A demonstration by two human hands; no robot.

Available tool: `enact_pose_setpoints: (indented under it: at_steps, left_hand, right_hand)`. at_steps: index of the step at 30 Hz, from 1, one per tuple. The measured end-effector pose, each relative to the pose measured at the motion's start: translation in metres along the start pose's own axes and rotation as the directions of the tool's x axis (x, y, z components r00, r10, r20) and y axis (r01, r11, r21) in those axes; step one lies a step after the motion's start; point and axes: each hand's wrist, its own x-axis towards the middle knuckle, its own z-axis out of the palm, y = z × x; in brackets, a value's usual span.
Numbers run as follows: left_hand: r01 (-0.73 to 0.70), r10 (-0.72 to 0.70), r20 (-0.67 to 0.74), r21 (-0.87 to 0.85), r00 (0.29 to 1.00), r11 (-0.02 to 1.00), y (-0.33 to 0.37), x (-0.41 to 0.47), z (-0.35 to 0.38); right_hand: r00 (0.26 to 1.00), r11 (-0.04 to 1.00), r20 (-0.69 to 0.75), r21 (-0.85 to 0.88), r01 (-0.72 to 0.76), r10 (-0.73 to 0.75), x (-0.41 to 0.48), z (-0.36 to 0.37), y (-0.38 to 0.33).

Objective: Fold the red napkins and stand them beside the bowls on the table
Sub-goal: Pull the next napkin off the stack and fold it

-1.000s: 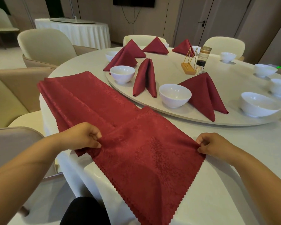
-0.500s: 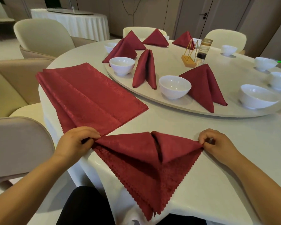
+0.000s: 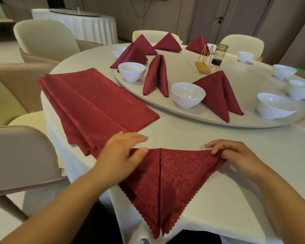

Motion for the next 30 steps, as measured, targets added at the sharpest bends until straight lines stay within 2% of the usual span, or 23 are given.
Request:
enact_pose_setpoints:
  at_steps: [4,7,9,11,14,17,19,21,23,25,27,30]
  left_hand:
    - [-0.015,-0.035,0.272,0.18,0.962,0.984,0.034,-0.004,0.034]
    - [-0.044,-0.042,0.308,0.269,0.951,0.962,0.03,-0.007,0.053]
    - [-0.098,-0.014,0.31,0.342,0.951,0.935,0.025,-0.008,0.057]
    - [-0.119,-0.009,0.319,0.379,0.948,0.918,0.024,-0.009,0.059]
    - [-0.131,-0.007,0.323,0.403,0.947,0.906,0.024,-0.01,0.06]
    - [-0.132,-0.003,0.319,0.4,0.948,0.907,0.027,-0.01,0.059]
    - [-0.12,-0.018,0.32,0.407,0.947,0.906,0.029,-0.01,0.059]
    - [-0.118,-0.028,0.331,0.414,0.943,0.903,0.031,-0.011,0.058]
    - [-0.086,-0.031,0.282,0.394,0.959,0.915,0.035,-0.011,0.055]
    - [-0.049,-0.041,0.22,0.39,0.975,0.919,0.039,-0.012,0.053]
    - [0.012,-0.047,0.096,0.332,0.994,0.943,0.036,-0.016,0.056]
    - [0.078,-0.085,0.004,0.368,0.996,0.926,0.026,-0.02,0.062]
  right_hand:
    - [0.999,0.992,-0.035,-0.122,0.023,-0.028,0.0,0.001,0.001]
    - [0.987,0.936,-0.122,-0.346,0.059,-0.107,-0.004,0.0,0.013]
    - [0.978,0.904,-0.173,-0.426,0.033,-0.117,-0.009,-0.003,0.019]
    - [0.978,0.92,-0.192,-0.393,-0.003,-0.079,-0.012,-0.005,0.02]
    - [0.98,0.968,-0.201,-0.247,-0.052,0.001,-0.014,-0.009,0.015]
    - [0.961,0.978,-0.269,-0.173,-0.118,0.068,-0.014,-0.011,0.01]
    - [0.94,0.974,-0.336,-0.186,-0.128,0.059,-0.013,-0.007,0.006]
    - [0.925,0.969,-0.379,-0.233,-0.081,-0.014,-0.012,0.004,-0.003]
    - [0.934,0.944,-0.336,-0.329,0.008,-0.126,-0.007,0.021,-0.018]
    - [0.957,0.878,-0.209,-0.471,0.081,-0.2,0.002,0.043,-0.03]
    - [0.975,0.787,-0.068,-0.603,0.129,-0.212,0.009,0.065,-0.038]
    - [0.986,0.726,0.062,-0.67,0.155,-0.153,0.011,0.096,-0.038]
